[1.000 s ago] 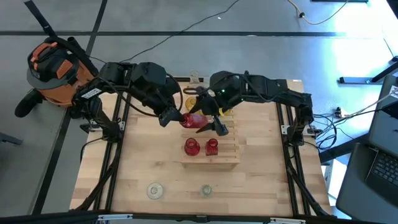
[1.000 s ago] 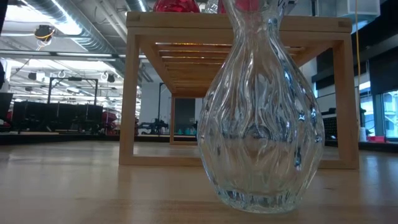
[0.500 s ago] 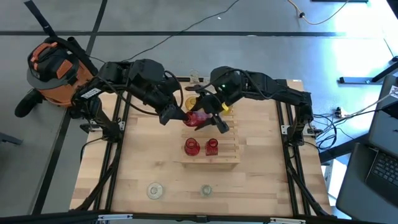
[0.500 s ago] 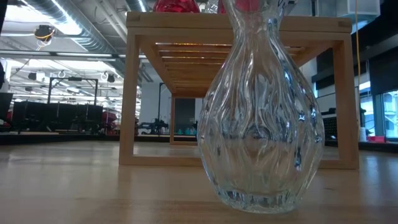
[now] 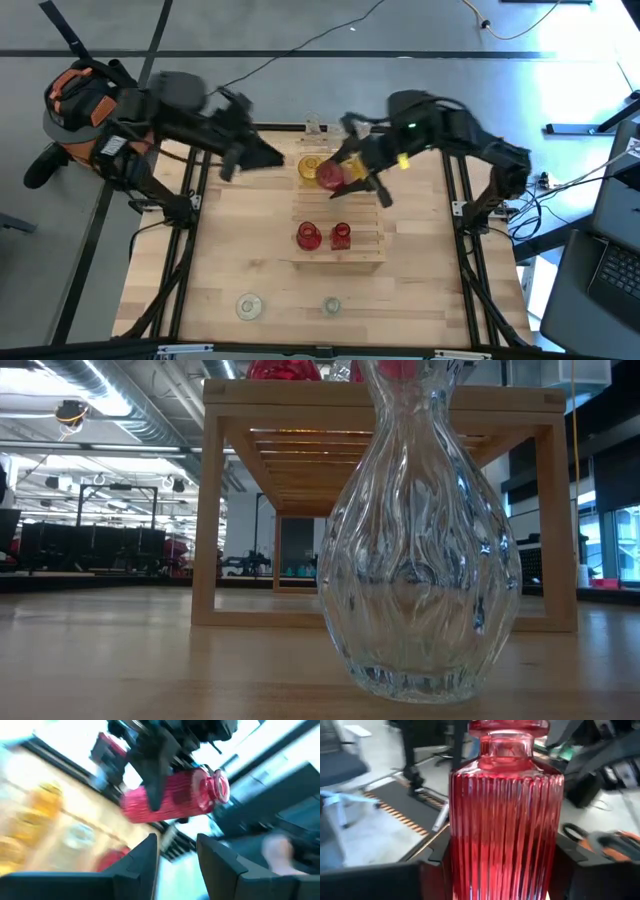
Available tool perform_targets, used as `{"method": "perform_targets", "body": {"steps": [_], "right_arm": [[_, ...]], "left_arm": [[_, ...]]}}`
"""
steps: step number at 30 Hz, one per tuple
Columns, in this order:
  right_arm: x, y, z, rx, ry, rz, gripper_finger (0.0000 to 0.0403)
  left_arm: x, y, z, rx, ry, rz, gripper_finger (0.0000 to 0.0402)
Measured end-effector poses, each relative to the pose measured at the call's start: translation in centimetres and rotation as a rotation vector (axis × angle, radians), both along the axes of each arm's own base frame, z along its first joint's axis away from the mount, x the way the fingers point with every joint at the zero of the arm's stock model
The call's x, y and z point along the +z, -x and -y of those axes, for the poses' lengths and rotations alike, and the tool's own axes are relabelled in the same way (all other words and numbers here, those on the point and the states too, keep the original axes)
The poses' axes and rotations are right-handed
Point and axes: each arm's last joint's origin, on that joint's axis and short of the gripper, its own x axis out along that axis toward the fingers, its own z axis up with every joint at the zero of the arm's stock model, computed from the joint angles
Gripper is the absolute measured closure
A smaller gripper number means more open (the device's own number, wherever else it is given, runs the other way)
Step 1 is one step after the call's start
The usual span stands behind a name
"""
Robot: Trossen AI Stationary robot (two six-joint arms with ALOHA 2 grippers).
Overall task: Sort vases onto shelf
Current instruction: Align the red vase with the red vases on the shelf
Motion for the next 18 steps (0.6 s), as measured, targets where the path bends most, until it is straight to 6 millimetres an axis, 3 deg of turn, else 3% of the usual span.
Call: {"method": "perform_targets", "body": {"steps": [6,9,13,18], "right_arm": [[2.1,5.6,0.6,-0.156,-0.045,-0.06,0.0223],[2.1,7.9,0.4,-0.191,-0.098,-0.117,0.0223],[0.0,8.9,-1.1,-0.25,-0.15,-0.144,0.0223],[-5.1,11.2,-2.1,-0.346,-0.328,-0.052,0.0223]], "left_arm": [[1.6,5.4,-0.6,0.278,-0.2,0.06,0.0271],[1.8,7.3,-0.6,0.371,-0.259,0.049,0.0272],[1.2,7.7,-0.8,0.435,-0.325,-0.02,0.0273],[-0.1,6.7,-0.9,0.447,-0.358,-0.103,0.0273]]}}
